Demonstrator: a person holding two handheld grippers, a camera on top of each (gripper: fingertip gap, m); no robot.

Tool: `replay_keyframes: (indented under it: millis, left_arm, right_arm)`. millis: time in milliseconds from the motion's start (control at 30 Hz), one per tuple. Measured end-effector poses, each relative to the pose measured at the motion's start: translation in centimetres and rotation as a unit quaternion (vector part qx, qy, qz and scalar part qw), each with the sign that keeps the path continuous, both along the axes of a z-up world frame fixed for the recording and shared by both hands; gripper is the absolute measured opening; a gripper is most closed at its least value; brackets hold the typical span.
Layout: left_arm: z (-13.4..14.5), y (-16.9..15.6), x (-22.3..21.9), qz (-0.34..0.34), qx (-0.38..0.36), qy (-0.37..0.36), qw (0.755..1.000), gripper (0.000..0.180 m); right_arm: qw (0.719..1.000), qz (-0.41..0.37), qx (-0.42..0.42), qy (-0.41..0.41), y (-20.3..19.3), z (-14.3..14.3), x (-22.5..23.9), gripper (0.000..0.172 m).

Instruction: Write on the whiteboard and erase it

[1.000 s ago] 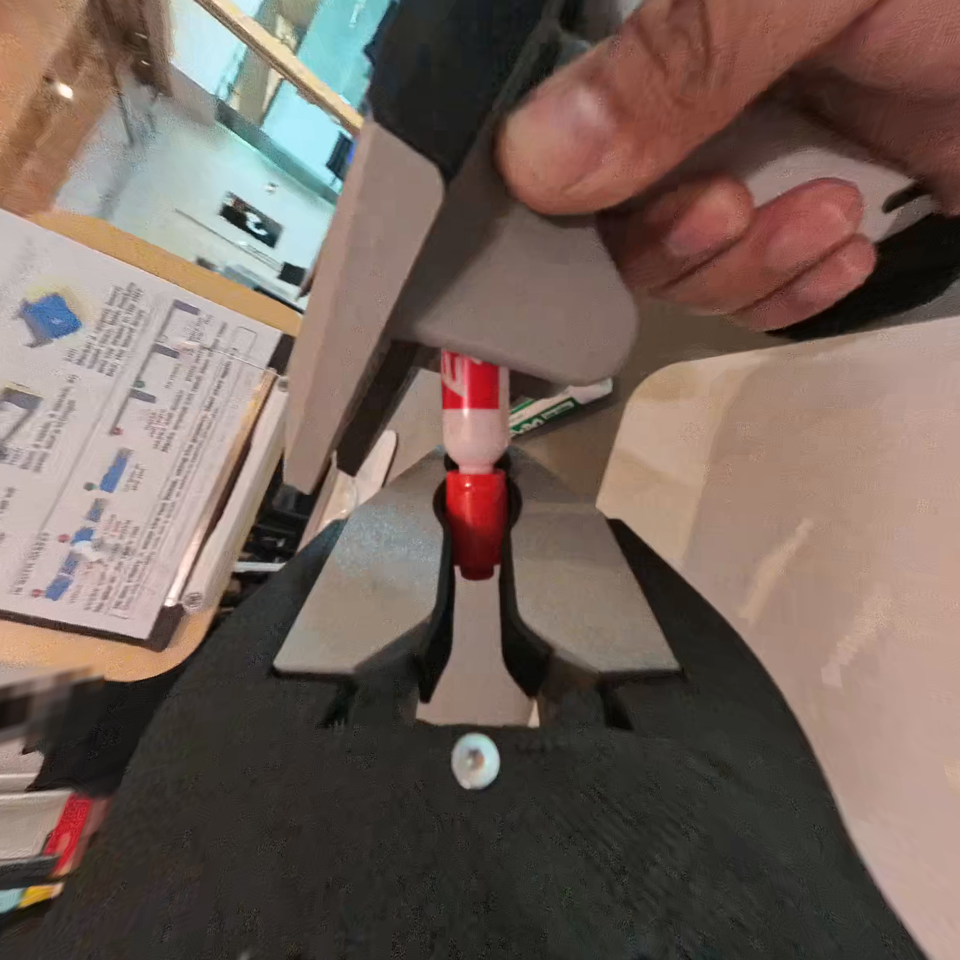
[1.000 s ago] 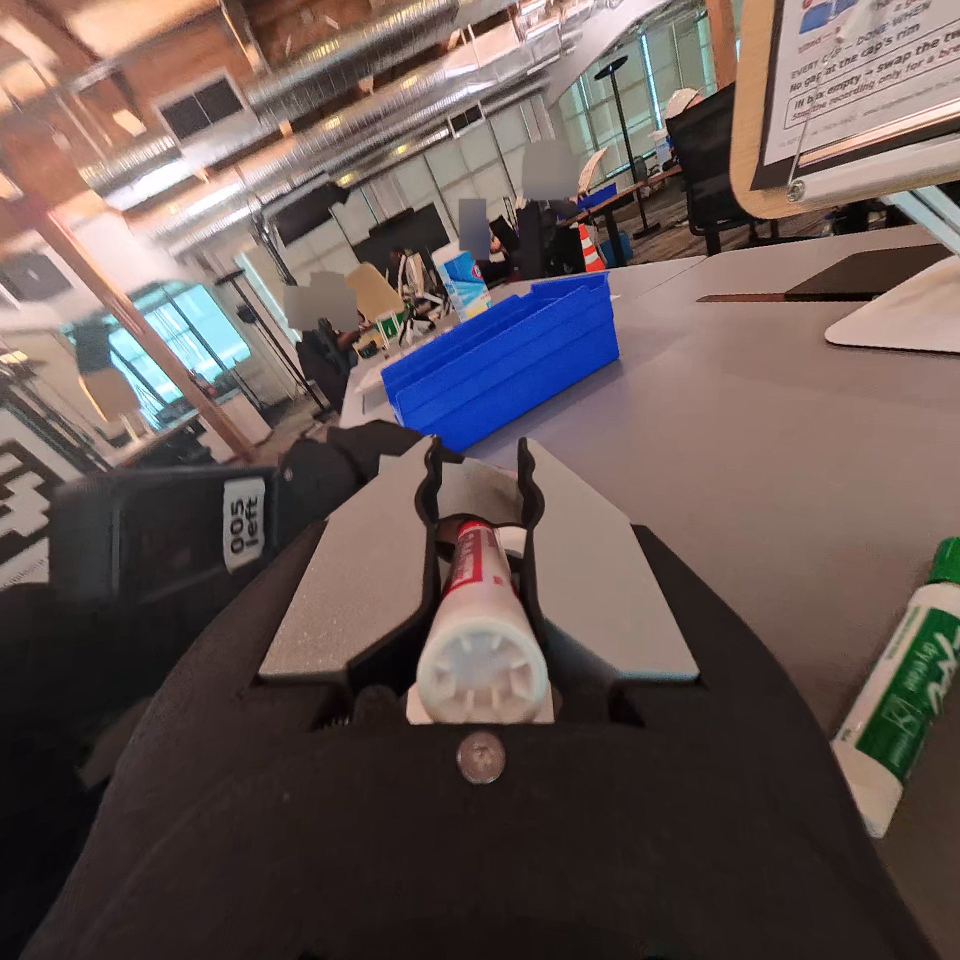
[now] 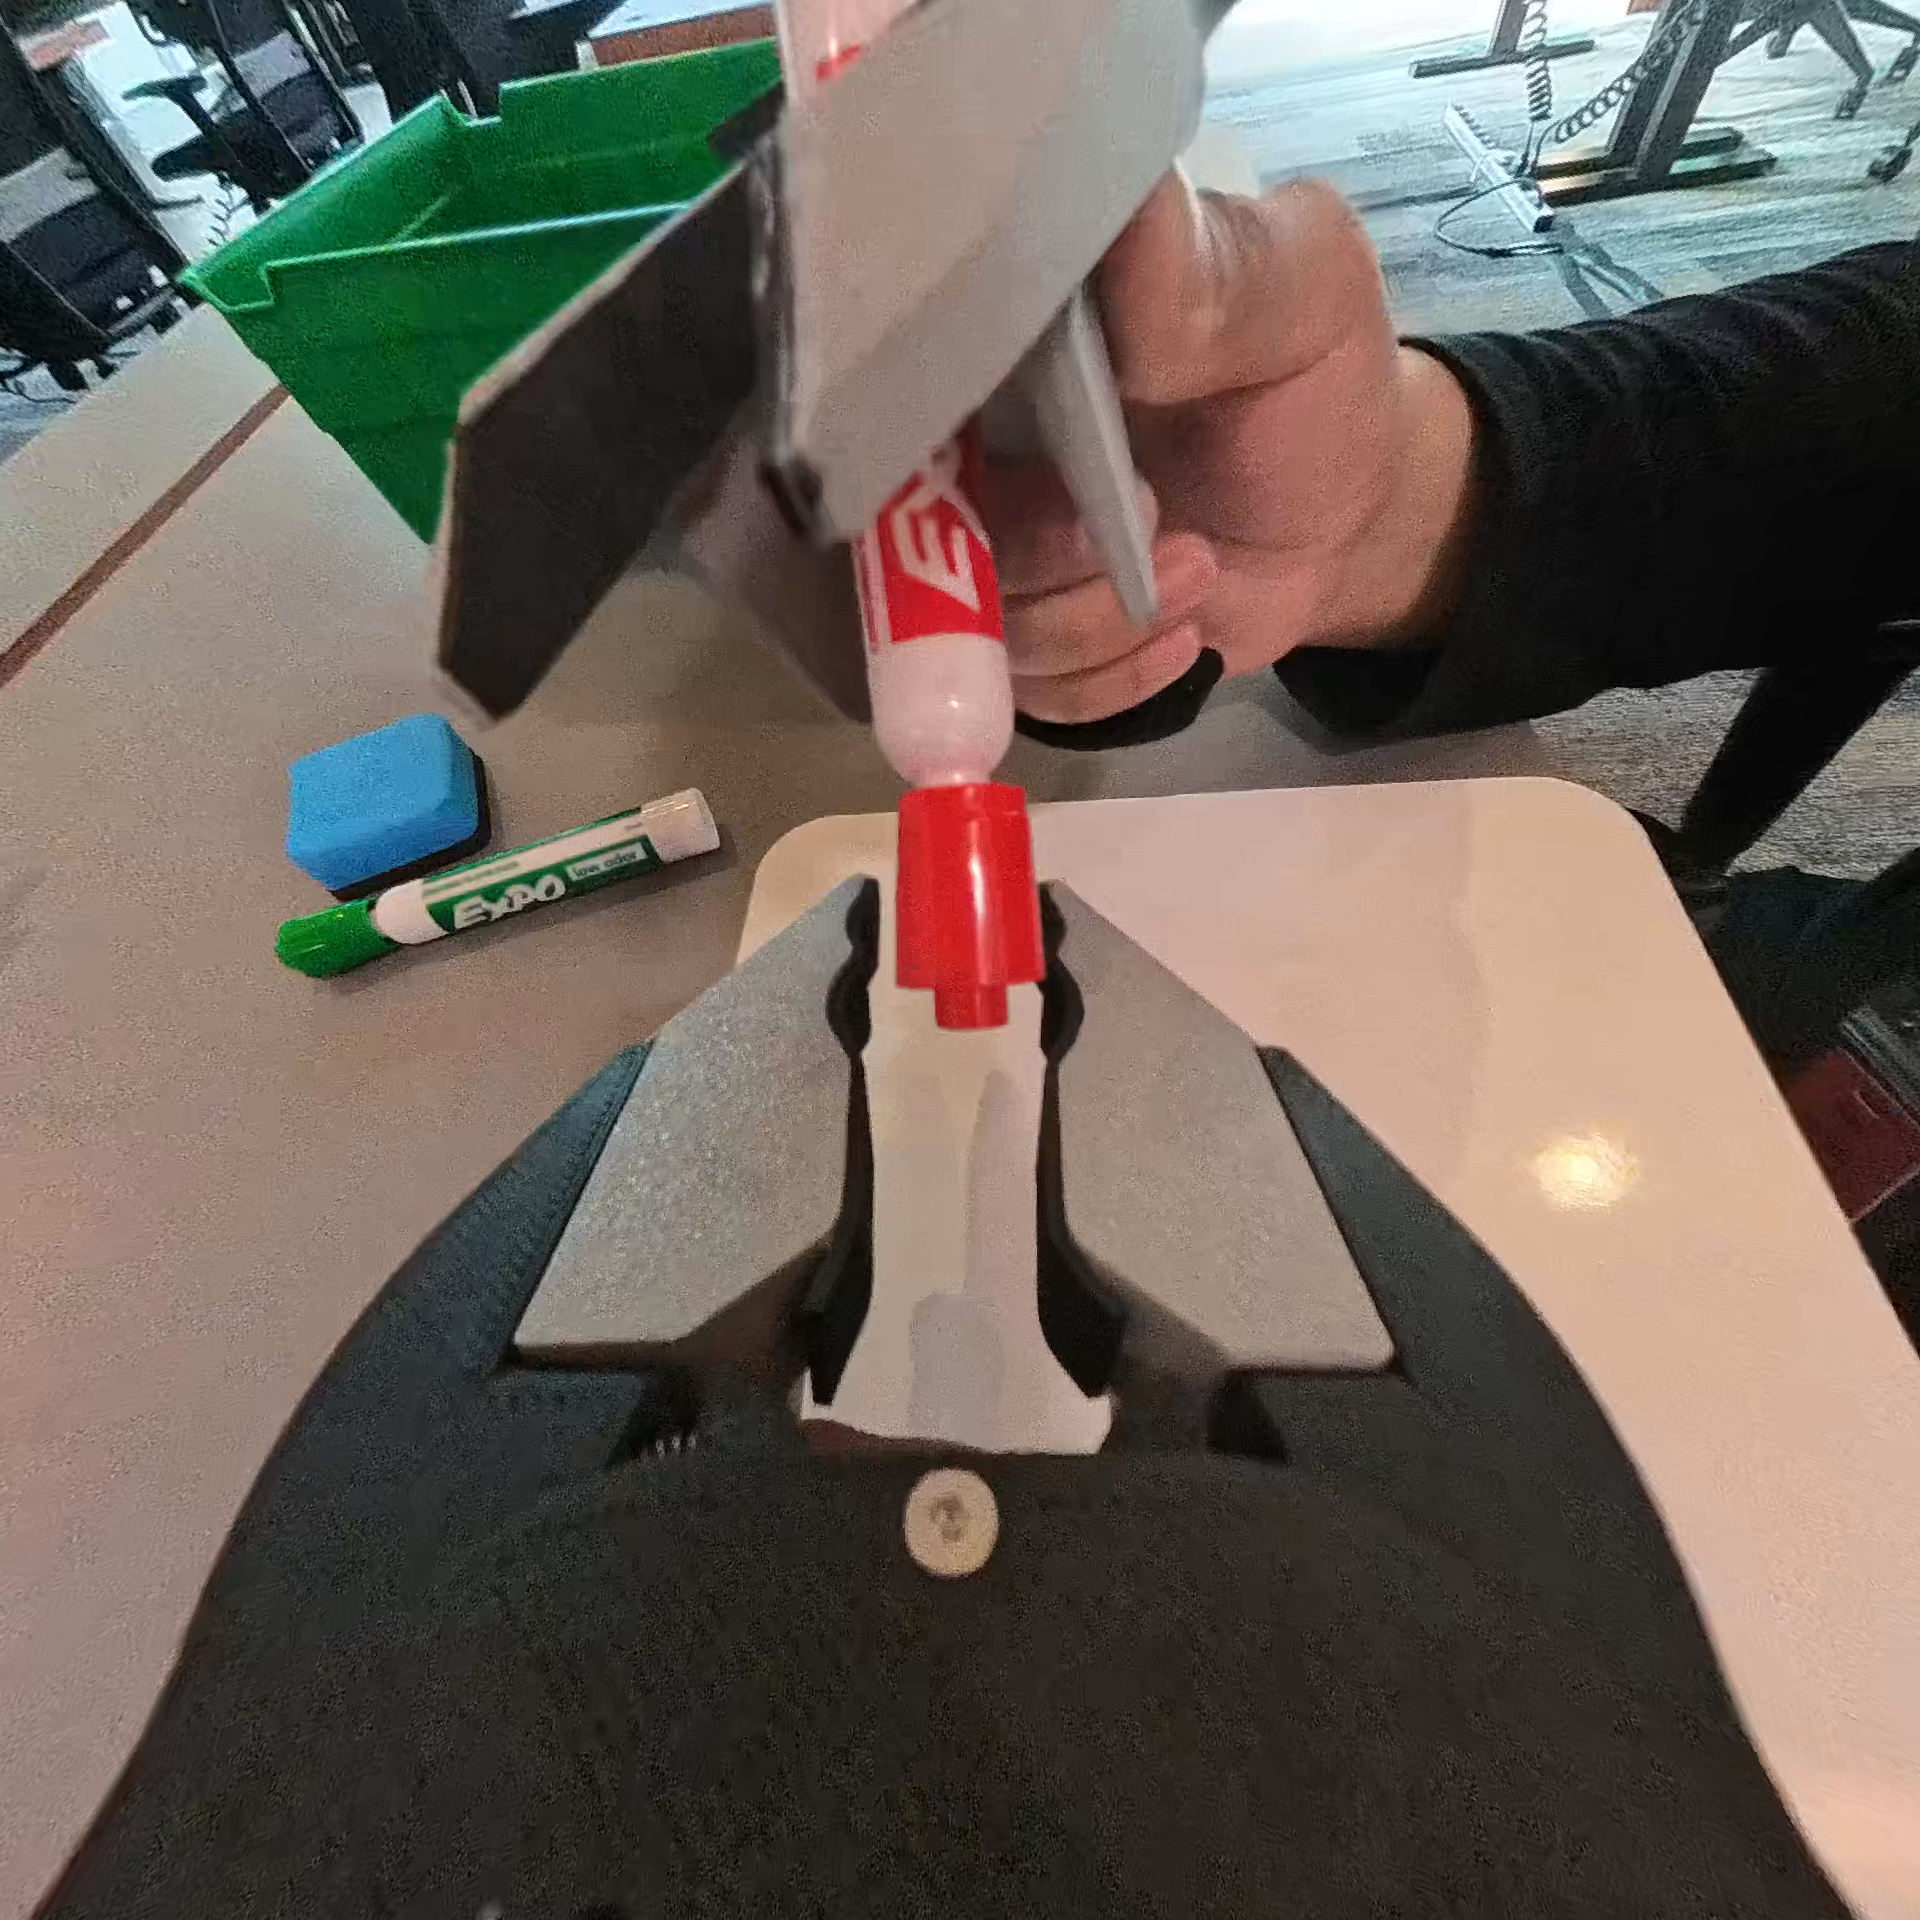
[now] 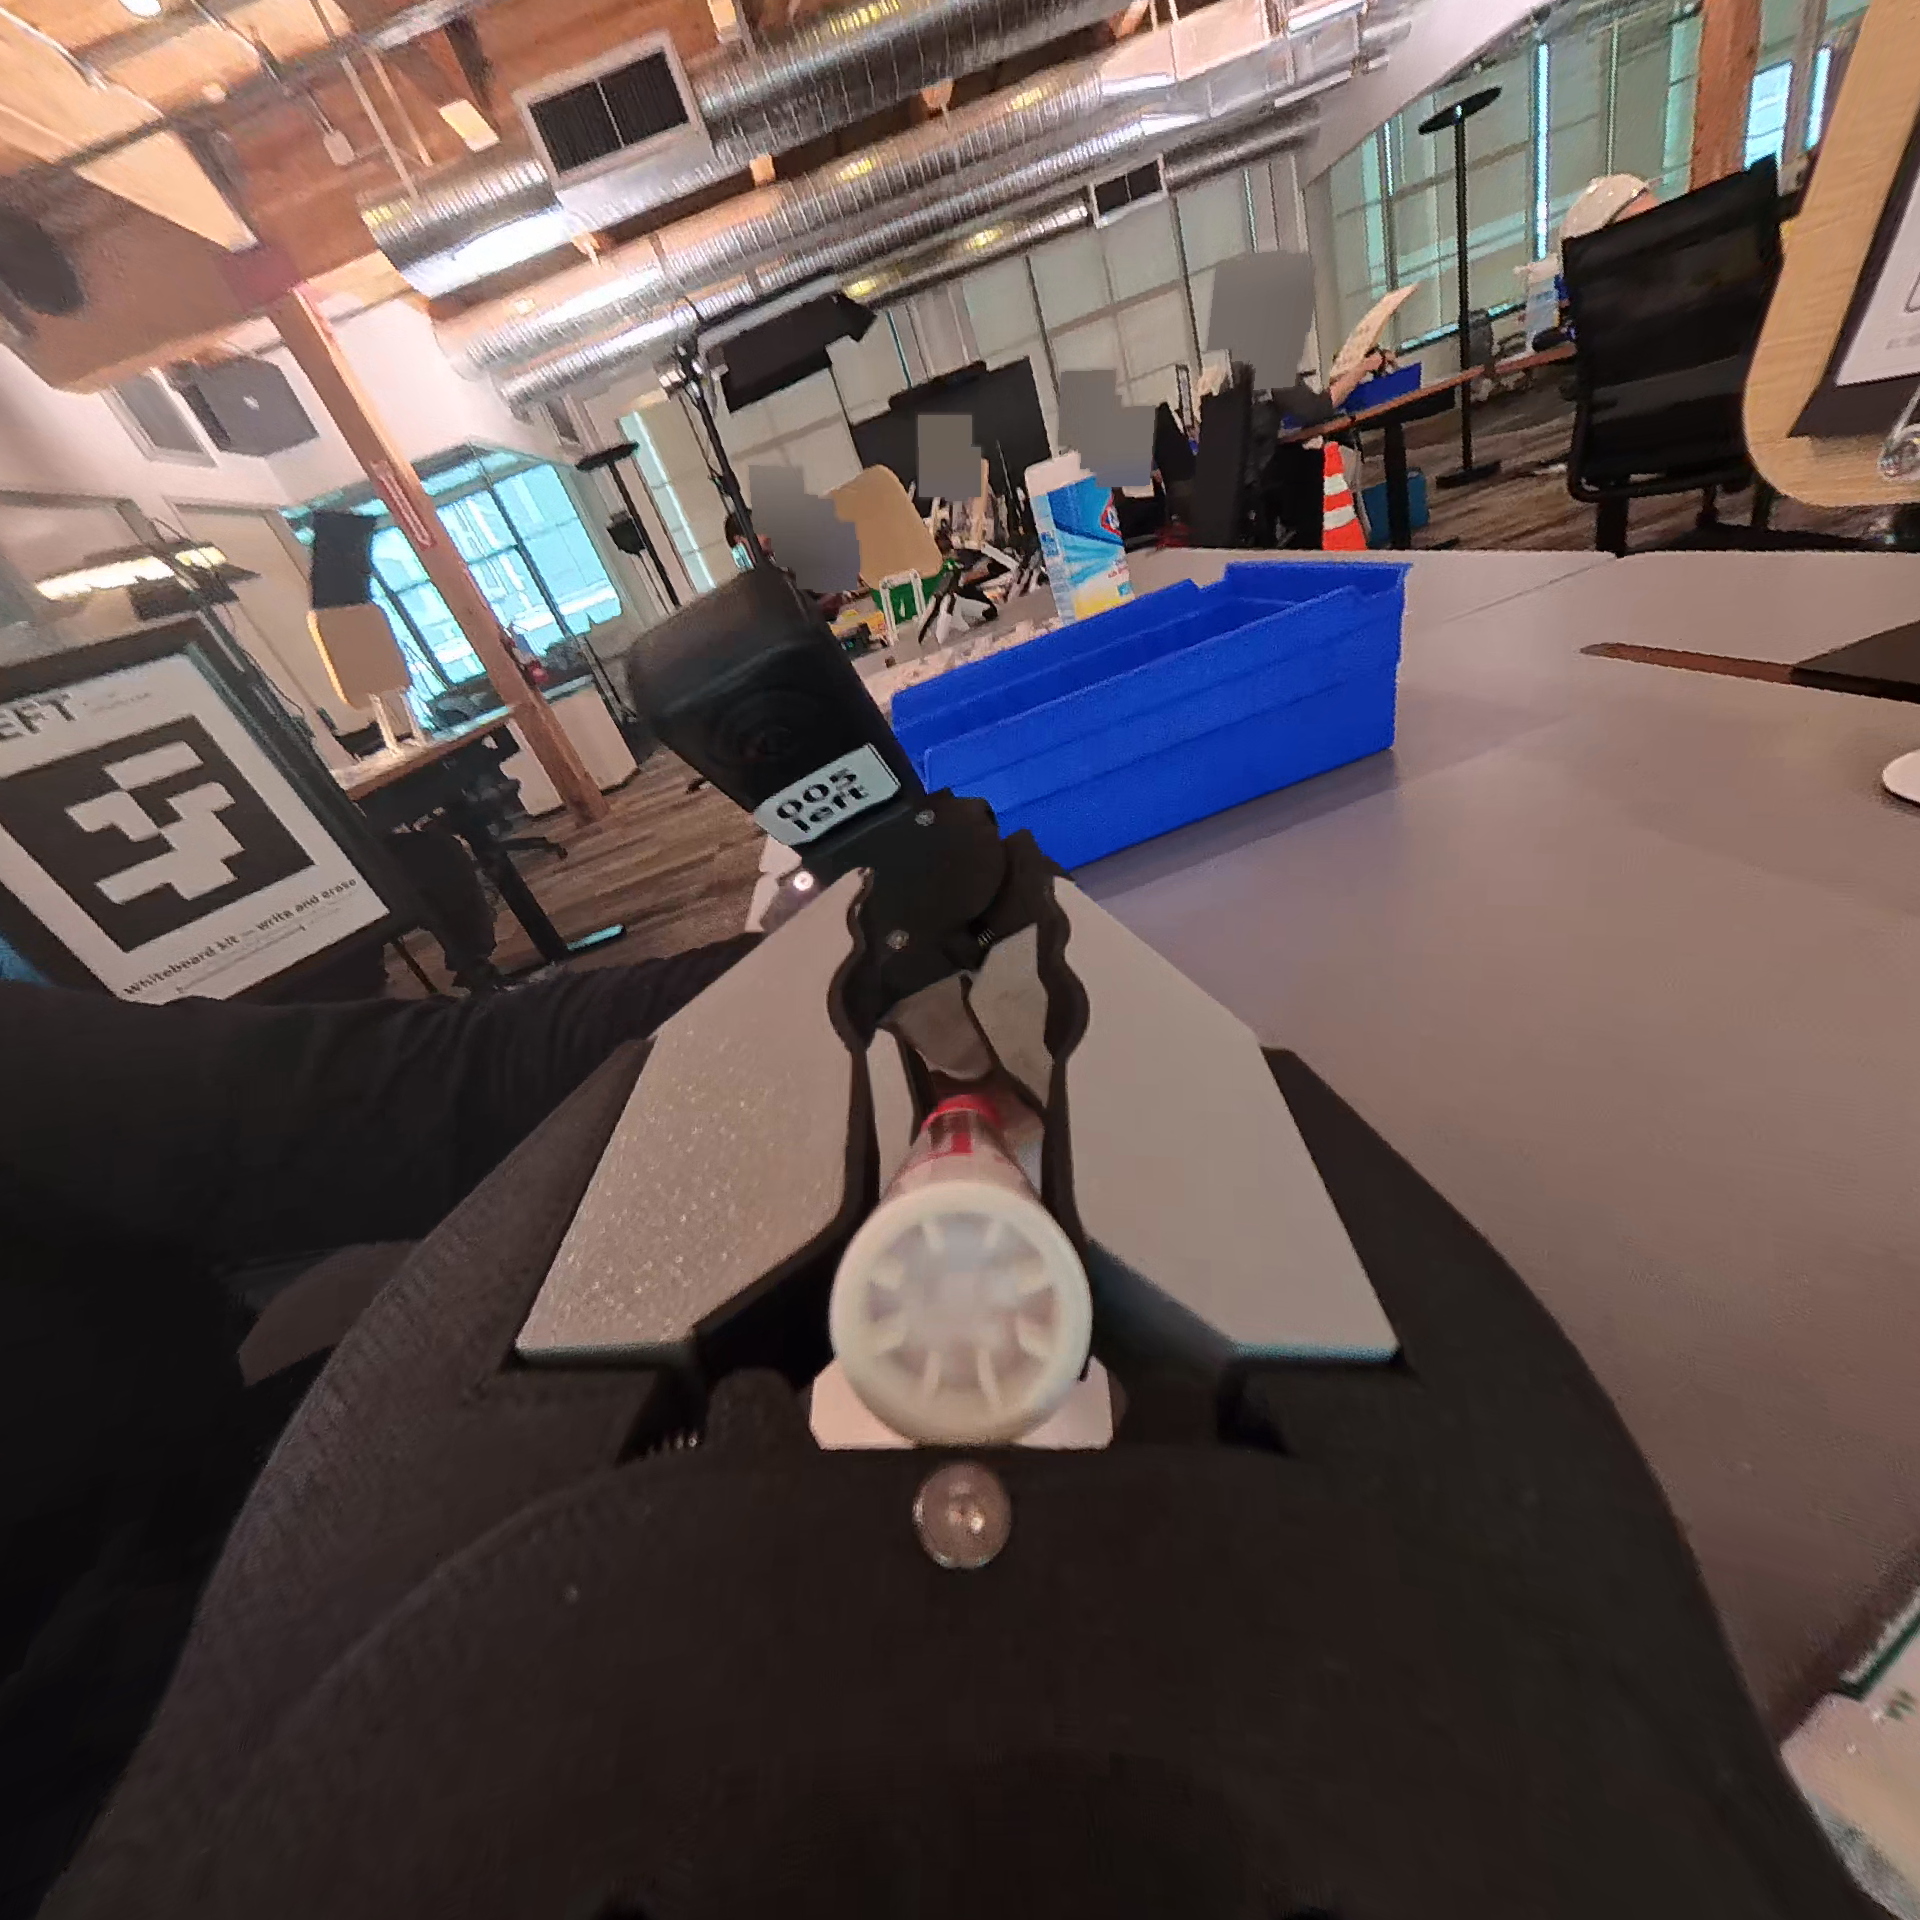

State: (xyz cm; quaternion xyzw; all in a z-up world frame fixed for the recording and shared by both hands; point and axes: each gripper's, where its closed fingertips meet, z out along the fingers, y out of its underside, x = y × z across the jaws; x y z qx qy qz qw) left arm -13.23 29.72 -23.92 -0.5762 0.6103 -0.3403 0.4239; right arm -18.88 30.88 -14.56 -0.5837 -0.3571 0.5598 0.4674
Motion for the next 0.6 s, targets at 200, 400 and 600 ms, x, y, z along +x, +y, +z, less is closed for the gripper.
replay_keyframes:
  millis: [200, 400, 600]
  left_arm:
    - [-0.1, 0.0, 0.4, 0.008, 0.029, 0.01, 1.0, 0.025]
    - [-1.4, 0.4, 0.8, 0.022, 0.067, 0.047, 0.996, 0.029]
    - [-0.8, 1.2, 1.1, 0.047, 0.078, 0.036, 0.995, 0.01]
  right_arm:
    - [0.998, -0.023, 0.011, -0.051, 0.5, -1.5, -0.6, 0.028]
    - [0.993, -0.035, 0.036, -0.104, 0.4, -2.9, -1.4, 0.028]
    - [0.995, -0.033, 0.028, -0.095, 0.5, -2.8, -1.5, 0.028]
